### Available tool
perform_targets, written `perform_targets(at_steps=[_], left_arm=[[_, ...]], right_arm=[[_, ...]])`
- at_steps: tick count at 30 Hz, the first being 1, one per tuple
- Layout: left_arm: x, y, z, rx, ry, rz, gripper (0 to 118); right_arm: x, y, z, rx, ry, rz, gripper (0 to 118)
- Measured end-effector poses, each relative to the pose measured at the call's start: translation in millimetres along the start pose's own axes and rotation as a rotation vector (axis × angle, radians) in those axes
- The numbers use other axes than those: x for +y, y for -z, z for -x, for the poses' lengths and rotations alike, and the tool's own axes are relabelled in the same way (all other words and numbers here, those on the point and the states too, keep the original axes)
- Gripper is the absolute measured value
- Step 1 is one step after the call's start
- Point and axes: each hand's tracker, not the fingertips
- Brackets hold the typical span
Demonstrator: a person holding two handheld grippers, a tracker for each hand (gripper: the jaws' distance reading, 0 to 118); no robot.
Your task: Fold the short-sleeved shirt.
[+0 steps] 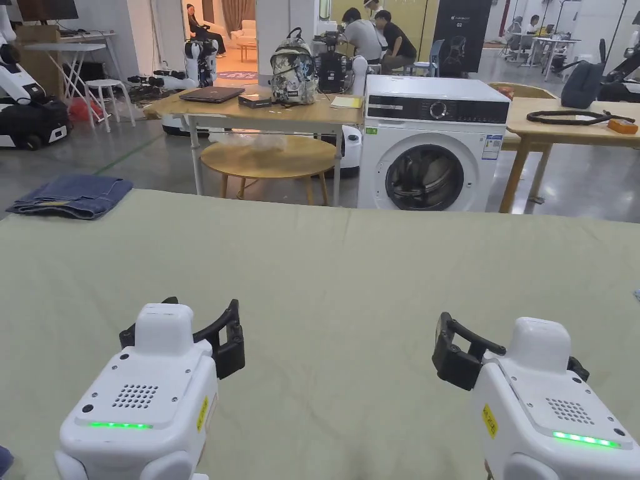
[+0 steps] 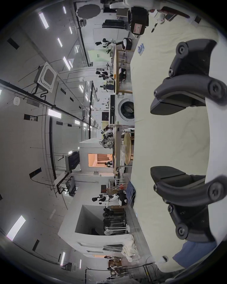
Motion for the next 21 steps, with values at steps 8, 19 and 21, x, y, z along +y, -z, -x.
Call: perform_targets(at_steps=[8, 19, 21], left_arm=[[-2.0, -1.9, -2.9, -0.023, -0.023, 0.017, 69], [1.3, -1.7, 4.7, 0.009, -0.048, 0.020, 69], [3.1, -2.0, 4.5, 0.015, -0.046, 0.017, 69]], right_arm=[[0.7, 4.1, 2.6, -0.016, -0.029, 0.031, 104], [5.4, 12.2, -7.8, -0.023, 0.118, 0.122, 104], [8.8, 10.5, -4.3, -0.047, 0.113, 0.134, 104]])
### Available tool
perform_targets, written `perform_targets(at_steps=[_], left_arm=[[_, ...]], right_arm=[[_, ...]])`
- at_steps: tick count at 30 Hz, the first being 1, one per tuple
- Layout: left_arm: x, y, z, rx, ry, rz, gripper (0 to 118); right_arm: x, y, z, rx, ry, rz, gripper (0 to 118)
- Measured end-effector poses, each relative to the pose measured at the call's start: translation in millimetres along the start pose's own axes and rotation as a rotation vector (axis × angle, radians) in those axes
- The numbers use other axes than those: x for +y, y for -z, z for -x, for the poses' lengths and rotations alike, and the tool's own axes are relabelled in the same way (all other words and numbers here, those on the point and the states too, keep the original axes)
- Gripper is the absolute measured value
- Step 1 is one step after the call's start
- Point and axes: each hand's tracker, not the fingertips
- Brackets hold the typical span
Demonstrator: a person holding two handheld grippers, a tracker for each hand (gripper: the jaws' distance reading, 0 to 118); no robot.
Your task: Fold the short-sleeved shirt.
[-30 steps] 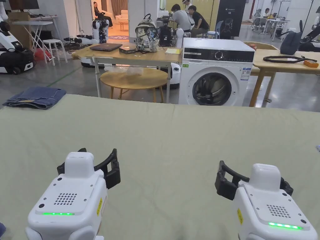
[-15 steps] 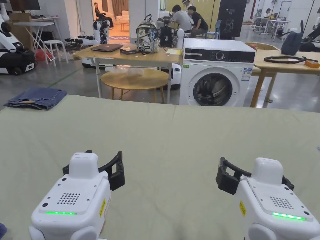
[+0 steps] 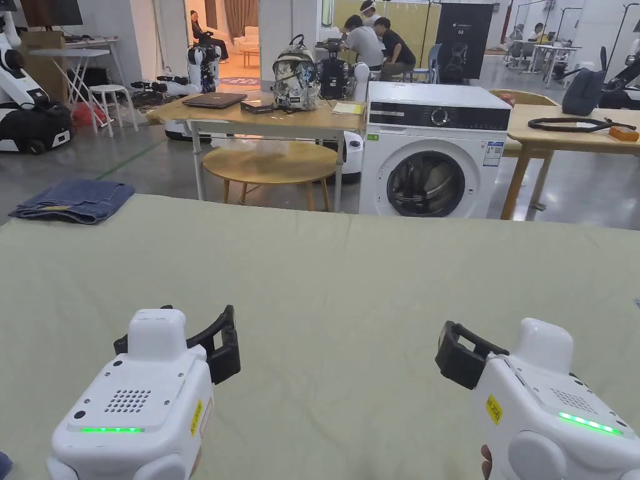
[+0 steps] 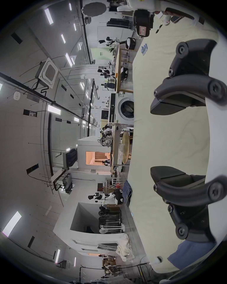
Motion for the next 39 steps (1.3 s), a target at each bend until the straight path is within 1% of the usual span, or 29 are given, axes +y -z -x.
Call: perform_targets(at_steps=[3, 5, 12, 18, 21, 24, 26, 29, 34, 35, 37, 39], left_arm=[[2.3, 1.4, -1.4, 0.012, 0.005, 0.000, 69], [3.8, 2.2, -1.8, 0.020, 0.006, 0.000, 69], [4.4, 3.2, 0.3, 0.006, -0.016, -0.006, 69], [5.6, 2.9, -2.8, 0.038, 0.022, -0.001, 69], [5.3, 3.6, -2.6, 0.031, 0.034, 0.000, 69], [6.1, 2.6, -4.0, 0.027, 0.038, -0.002, 69], [6.8, 1.8, -4.5, 0.024, 0.035, -0.001, 69], [5.6, 2.4, -3.3, 0.021, 0.025, -0.002, 69], [5.5, 3.1, -1.4, 0.020, 0.019, 0.000, 69], [5.6, 3.2, -1.4, 0.021, 0.020, 0.000, 69], [5.8, 3.1, -1.5, 0.022, 0.021, 0.002, 69], [5.6, 3.6, -1.8, 0.022, 0.023, 0.003, 69]], right_arm=[[0.5, 1.5, 5.9, -0.041, -0.040, 0.014, 104], [0.2, 2.5, 8.7, -0.038, -0.066, 0.022, 104], [2.4, 2.5, 13.8, -0.074, -0.083, 0.029, 104], [1.6, 0.7, 14.6, -0.091, -0.098, 0.032, 104], [-2.2, 4.0, 14.2, -0.092, -0.122, 0.010, 104], [0.6, 0.4, 18.1, -0.124, -0.160, -0.028, 104], [3.1, 0.6, 18.2, -0.128, -0.161, -0.005, 104], [6.8, 1.3, 14.8, -0.096, -0.110, 0.046, 104], [4.2, 4.8, 12.7, -0.105, -0.118, 0.025, 104], [4.1, 4.5, 11.0, -0.094, -0.119, 0.024, 104], [3.8, 4.1, 8.0, -0.036, -0.107, 0.029, 104], [0.8, 4.4, 6.6, -0.034, -0.116, 0.007, 104]])
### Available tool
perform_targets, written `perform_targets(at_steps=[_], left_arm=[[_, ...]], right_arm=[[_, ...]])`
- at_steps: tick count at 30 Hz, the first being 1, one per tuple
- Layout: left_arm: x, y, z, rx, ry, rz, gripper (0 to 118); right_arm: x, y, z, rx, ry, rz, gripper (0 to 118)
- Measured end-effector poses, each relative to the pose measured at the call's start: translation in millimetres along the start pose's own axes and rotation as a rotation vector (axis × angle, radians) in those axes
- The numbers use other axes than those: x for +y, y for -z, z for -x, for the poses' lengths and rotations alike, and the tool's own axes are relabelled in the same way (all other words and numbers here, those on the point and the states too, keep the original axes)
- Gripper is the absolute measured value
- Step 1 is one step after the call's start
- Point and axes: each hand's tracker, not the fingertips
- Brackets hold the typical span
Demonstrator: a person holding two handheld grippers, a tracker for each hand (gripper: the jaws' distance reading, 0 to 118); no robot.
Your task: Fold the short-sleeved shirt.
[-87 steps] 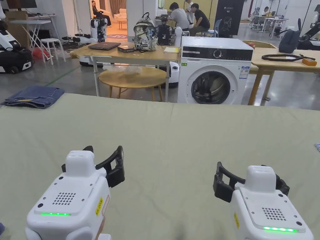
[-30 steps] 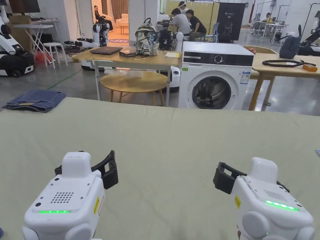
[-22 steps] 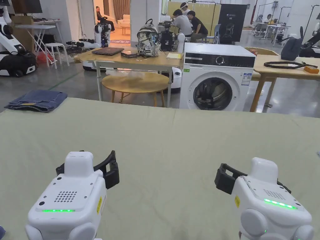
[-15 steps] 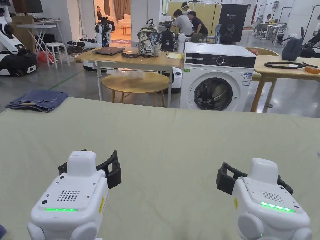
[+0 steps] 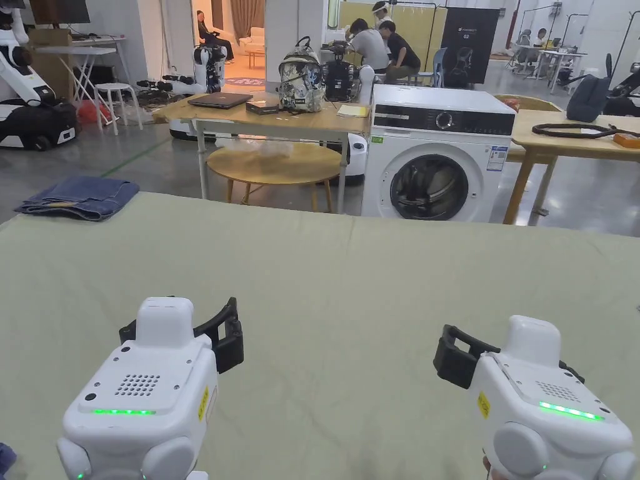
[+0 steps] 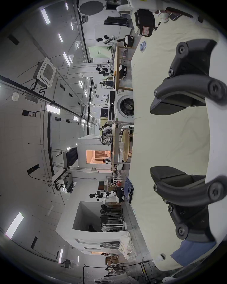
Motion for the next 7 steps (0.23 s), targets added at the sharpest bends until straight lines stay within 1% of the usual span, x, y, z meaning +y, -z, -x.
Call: perform_targets(at_steps=[2, 4, 6, 7], left_arm=[[-0.5, 0.0, 0.5, 0.002, 0.002, 0.001, 69], [-0.7, -0.1, 0.2, 0.001, 0.004, 0.001, 69], [-1.9, 0.1, 0.7, 0.002, 0.007, -0.001, 69], [-2.2, 0.0, 0.7, 0.002, 0.010, -0.004, 69]], right_arm=[[-3.2, -1.3, -1.6, 0.025, -0.001, -0.057, 104], [-4.9, 0.1, -5.3, 0.058, 0.018, -0.066, 104], [-5.1, 1.4, -5.0, 0.047, 0.015, -0.069, 104], [-5.7, 1.7, -3.9, 0.026, 0.001, -0.079, 104]])
